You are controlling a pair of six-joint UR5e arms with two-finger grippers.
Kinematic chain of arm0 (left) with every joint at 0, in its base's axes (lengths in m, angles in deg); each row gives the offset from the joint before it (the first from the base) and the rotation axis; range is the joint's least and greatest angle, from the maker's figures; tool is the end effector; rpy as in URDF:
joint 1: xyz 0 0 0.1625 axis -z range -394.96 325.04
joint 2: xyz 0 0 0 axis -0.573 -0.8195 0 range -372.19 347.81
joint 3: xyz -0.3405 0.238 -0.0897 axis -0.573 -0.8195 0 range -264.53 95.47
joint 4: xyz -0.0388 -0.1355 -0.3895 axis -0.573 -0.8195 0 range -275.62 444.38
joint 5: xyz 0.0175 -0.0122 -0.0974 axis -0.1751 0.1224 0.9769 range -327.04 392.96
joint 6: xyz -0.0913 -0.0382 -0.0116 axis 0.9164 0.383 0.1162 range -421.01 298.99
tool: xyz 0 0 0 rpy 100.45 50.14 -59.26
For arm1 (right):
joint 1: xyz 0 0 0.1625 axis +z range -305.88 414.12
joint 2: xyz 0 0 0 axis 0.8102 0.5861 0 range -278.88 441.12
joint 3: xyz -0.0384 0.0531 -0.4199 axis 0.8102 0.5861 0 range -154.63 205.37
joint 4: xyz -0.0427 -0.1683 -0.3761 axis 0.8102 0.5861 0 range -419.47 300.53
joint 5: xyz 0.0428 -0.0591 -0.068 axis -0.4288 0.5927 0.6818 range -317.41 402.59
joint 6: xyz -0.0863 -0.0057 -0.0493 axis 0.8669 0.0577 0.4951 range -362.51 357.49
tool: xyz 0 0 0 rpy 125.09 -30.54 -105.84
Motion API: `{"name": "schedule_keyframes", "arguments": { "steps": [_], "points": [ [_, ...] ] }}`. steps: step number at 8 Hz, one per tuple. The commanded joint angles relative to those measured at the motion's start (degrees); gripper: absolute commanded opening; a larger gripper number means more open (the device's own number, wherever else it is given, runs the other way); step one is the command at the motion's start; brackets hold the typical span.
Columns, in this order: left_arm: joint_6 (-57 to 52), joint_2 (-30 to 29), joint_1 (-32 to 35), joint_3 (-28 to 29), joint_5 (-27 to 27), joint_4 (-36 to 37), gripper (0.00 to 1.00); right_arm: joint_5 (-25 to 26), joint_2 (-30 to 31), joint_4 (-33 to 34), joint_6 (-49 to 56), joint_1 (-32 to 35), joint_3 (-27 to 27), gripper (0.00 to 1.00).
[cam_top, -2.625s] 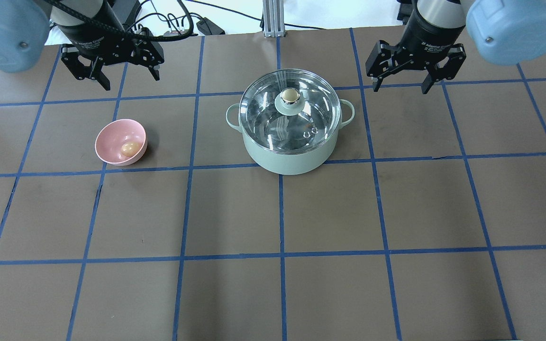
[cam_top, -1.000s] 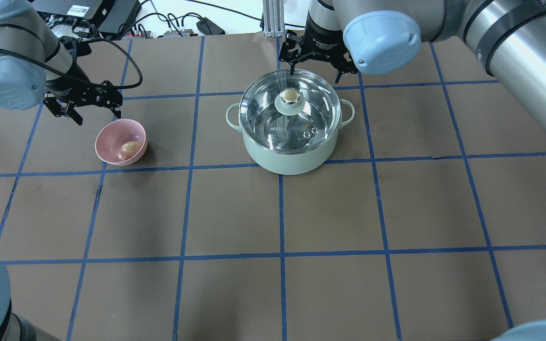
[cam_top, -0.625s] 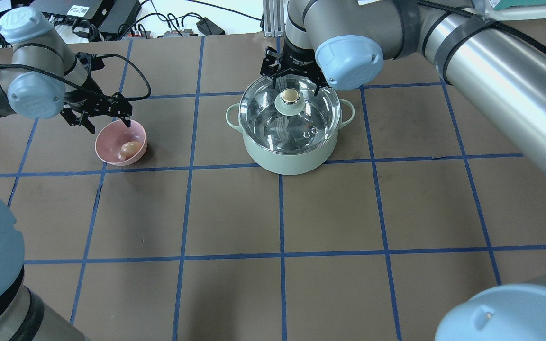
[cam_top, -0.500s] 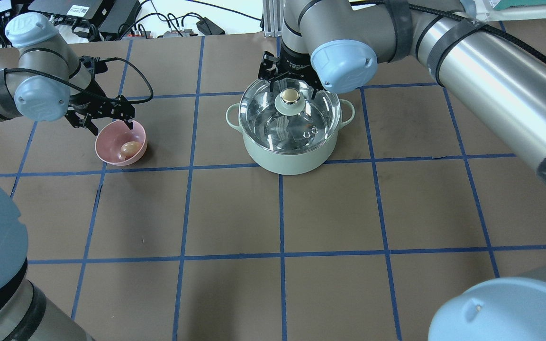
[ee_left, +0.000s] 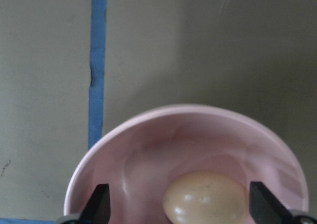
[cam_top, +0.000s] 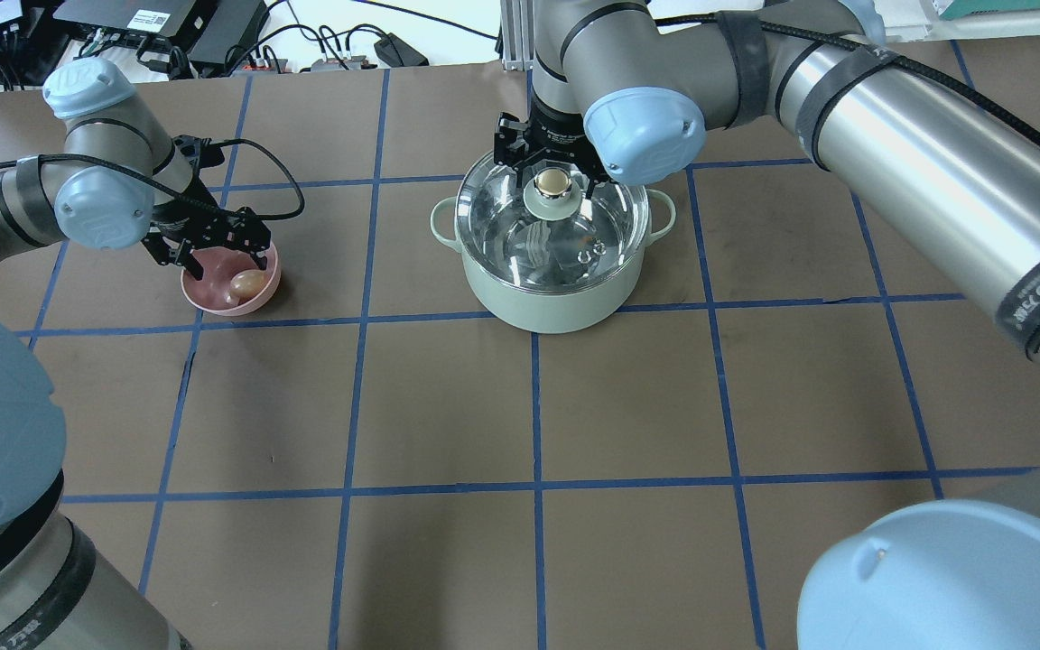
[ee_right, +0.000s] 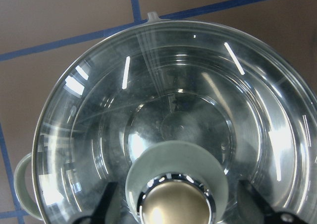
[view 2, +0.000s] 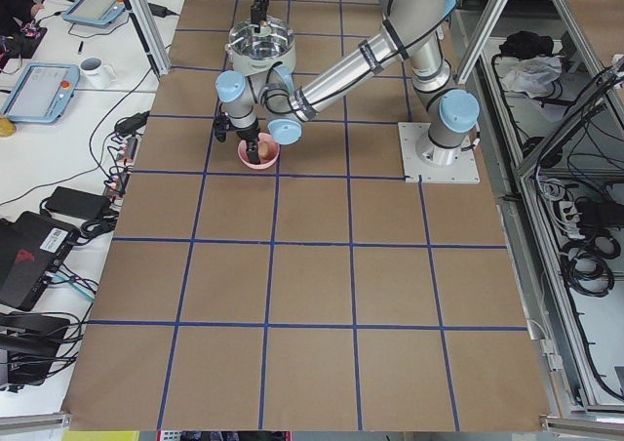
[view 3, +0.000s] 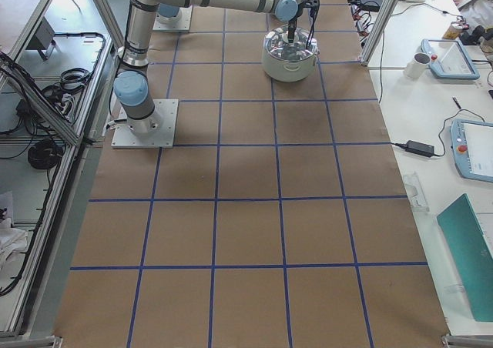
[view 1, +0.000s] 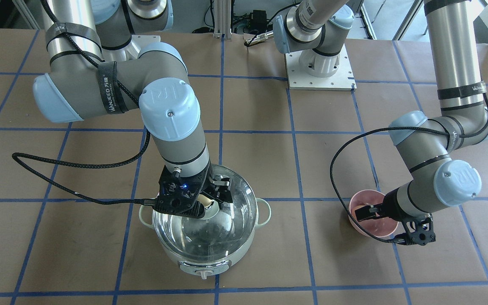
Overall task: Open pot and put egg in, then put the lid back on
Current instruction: 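Lower the right gripper onto the lid knob while the left gripper descends into the bowl, then grasp the lid knob and lift the lid off with the right gripper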
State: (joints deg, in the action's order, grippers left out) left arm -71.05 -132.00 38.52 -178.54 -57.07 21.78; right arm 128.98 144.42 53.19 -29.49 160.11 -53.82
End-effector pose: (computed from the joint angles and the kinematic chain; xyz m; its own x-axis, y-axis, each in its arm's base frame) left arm 0.0499 -0.6372 0.2028 -0.9933 -0.1138 0.0190 -0.1110 0.9877 0.1103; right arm 0.3212 -0.6143 0.3478 -0.9773 0.1817 -0.1093 0.1905 0.9787 -0.0768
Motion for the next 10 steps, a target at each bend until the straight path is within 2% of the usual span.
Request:
{"name": "schedule_keyframes", "arguments": {
  "steps": [1,3,4,5,6,8,9,10],
  "points": [
    [-0.51,-0.07,0.00,-0.29,0.03,-0.06,1.00,0.18,-0.11,0.02,0.61,0.00,0.09,0.59],
    [-1.65,-0.51,0.00,-0.29,0.03,-0.59,1.00,0.10,0.33,-0.07,0.35,0.00,0.09,0.26],
    [-1.65,-0.60,0.00,-0.29,0.12,-0.59,1.00,0.10,0.85,-0.25,0.61,0.00,0.09,0.12],
    [-1.65,-0.86,0.00,-0.29,0.12,-0.59,1.00,0.10,1.64,-0.77,0.79,0.00,0.18,0.03],
    [-1.65,-1.04,0.00,-0.29,0.21,-0.67,1.00,0.10,3.04,-1.64,1.75,-0.08,0.18,0.00],
    [-1.65,-1.04,0.00,-0.29,0.21,-0.67,1.00,0.10,6.64,-5.68,4.83,-0.96,0.70,0.00],
    [-1.65,-1.04,0.00,-0.29,0.21,-0.67,0.93,0.18,7.79,-7.78,7.09,-2.09,0.70,0.00],
    [-1.65,-1.22,0.00,-0.29,0.30,-0.67,0.93,0.01,9.98,-10.15,10.16,-4.63,0.62,0.00]
  ]
}}
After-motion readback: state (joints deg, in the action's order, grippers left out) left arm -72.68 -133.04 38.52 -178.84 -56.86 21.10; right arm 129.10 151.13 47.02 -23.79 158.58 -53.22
